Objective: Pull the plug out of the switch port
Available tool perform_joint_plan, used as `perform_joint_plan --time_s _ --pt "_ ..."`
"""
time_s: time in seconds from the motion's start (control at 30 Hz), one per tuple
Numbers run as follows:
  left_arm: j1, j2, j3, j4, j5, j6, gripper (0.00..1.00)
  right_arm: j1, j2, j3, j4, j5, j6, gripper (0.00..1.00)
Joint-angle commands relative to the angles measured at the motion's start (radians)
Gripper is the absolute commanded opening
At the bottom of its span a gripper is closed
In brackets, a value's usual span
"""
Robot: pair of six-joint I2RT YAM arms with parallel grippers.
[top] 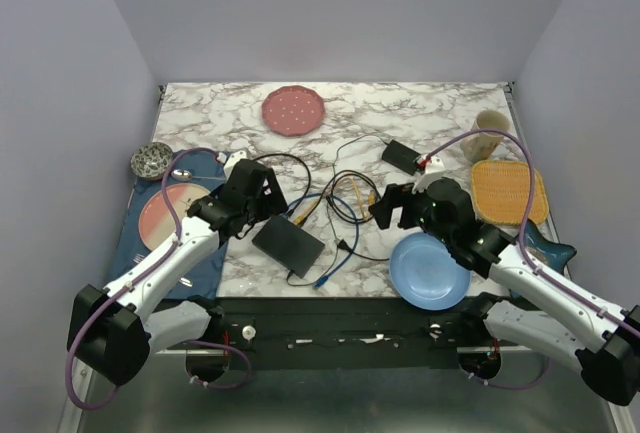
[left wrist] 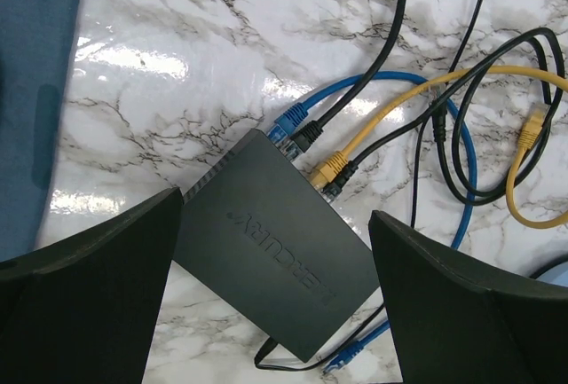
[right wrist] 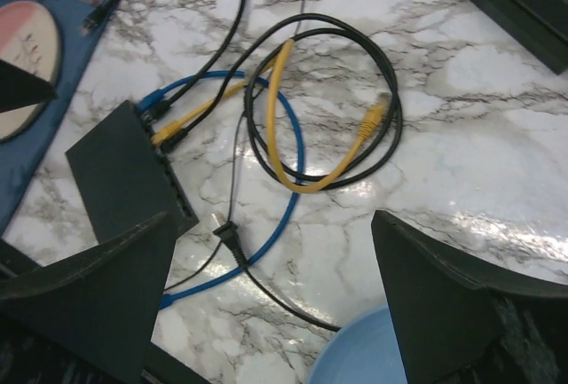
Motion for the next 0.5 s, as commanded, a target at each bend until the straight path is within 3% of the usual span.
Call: perform_joint_plan --time_s 0.0,0.17,0.47 --pt "-0.001 -0.049 -0.045 0.015 0.032 0.024 0.99 0.005 -0.005 -0.021 0.085 -0.196 -0.041 1.0" --pt "-0.003 -0.106 -0.131 0.059 0.075 -0.011 0.99 0.03 0.065 0.006 0.127 -0.271 -0.036 0.95" --pt "-0.016 -0.167 -0.236 0.056 0.086 -0.103 0.87 0.222 0.326 0.124 0.145 -0.213 -0.027 0.89"
